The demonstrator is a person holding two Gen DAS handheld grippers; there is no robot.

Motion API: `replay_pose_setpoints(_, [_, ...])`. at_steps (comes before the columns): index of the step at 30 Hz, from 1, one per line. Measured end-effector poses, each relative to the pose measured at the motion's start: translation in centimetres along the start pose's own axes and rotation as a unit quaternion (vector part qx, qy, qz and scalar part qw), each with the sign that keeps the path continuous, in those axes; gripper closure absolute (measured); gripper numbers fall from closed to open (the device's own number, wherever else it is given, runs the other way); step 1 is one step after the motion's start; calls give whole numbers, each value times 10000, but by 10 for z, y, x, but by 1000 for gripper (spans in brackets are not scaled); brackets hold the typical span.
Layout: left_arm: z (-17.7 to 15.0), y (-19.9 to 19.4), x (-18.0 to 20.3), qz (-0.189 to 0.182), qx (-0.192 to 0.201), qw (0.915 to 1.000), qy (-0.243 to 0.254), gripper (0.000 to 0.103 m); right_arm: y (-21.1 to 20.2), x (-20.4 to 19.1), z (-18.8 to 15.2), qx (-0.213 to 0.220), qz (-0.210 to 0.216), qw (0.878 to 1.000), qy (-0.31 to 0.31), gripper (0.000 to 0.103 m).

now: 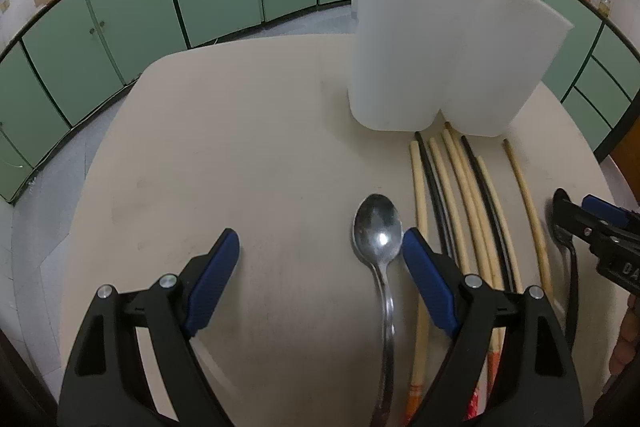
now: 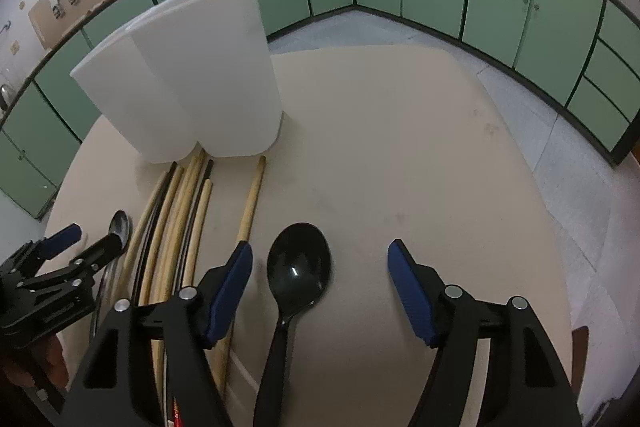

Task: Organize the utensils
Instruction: 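Grasp the metal spoon with left tool while right tool grasps black plastic spoon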

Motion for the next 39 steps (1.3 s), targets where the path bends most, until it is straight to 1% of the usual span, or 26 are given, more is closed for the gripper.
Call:
replay_pose_setpoints(6, [12, 8, 2, -2, -11, 10000, 12, 22, 1, -1, 2, -26, 20, 10000, -66, 35])
replay_pose_setpoints(10, [21, 6, 0, -66, -20, 10000, -10, 22, 1, -3, 4, -9, 16, 9999, -103, 36])
replay_pose_setpoints(16, [18, 8, 0, -58, -2, 10000, -31, 22, 3, -7, 3, -17, -13, 9998, -206, 36])
replay_pose_setpoints(19, [18, 9, -3, -76, 21, 9999, -79, 23, 4, -8, 3, -12, -75, 9997, -244, 36])
replay_pose_setpoints(20, [14, 9, -2, -82, 28, 9999, -84, 25, 4, -9, 3, -10, -84, 9997, -250, 36])
replay_pose_setpoints(24, [14, 10, -3, -106, 29, 9999, -92, 33, 3, -8, 4, -45, -82, 9997, -216, 37])
replay_pose_setpoints(28, [12, 8, 4, -117, 43, 9999, -68, 36, 4, -12, 5, -76, -68, 9998, -178, 38])
replay_pose_setpoints(30, [12, 7, 6, -118, 70, 9999, -77, 46, 4, -13, 7, -74, -92, 9997, -197, 40])
replay_pose_setpoints(31, [12, 6, 7, -129, 86, 9998, -89, 50, 4, -14, 6, -71, -101, 9997, -197, 41])
replay_pose_setpoints(32, [10, 4, 17, -137, 104, 9998, -93, 58, 5, -15, 5, -72, -143, 9997, -205, 45])
replay_pose_setpoints(33, [10, 2, 20, -139, 119, 9998, -89, 64, 5, -15, 5, -69, -225, 9995, -229, 48])
replay_pose_setpoints(35, [11, 2, 18, -150, 135, 9998, -62, 69, 6, -15, 5, -61, -293, 9992, -247, 57])
replay_pose_setpoints(36, [11, 1, 20, -151, 152, 9998, -47, 74, 6, -15, 6, -63, -277, 9993, -252, 58])
replay_pose_setpoints(38, [10, -1, 19, -158, 186, 9997, -24, 78, 5, -16, 7, -61, -208, 9994, -281, 68])
replay_pose_setpoints(39, [9, -2, 21, -166, 195, 9997, -27, 78, 4, -16, 7, -56, -175, 9994, -297, 68])
Point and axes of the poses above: each gripper's, at about its wrist camera, not at the fingertips, and y roughly the way its jaws point, x to its right, z to its top, the point moved 8 cm from there along y, roughly the way its jaws point, and after that the axes turned 9 degrees about -x, right-handed, at the moved point
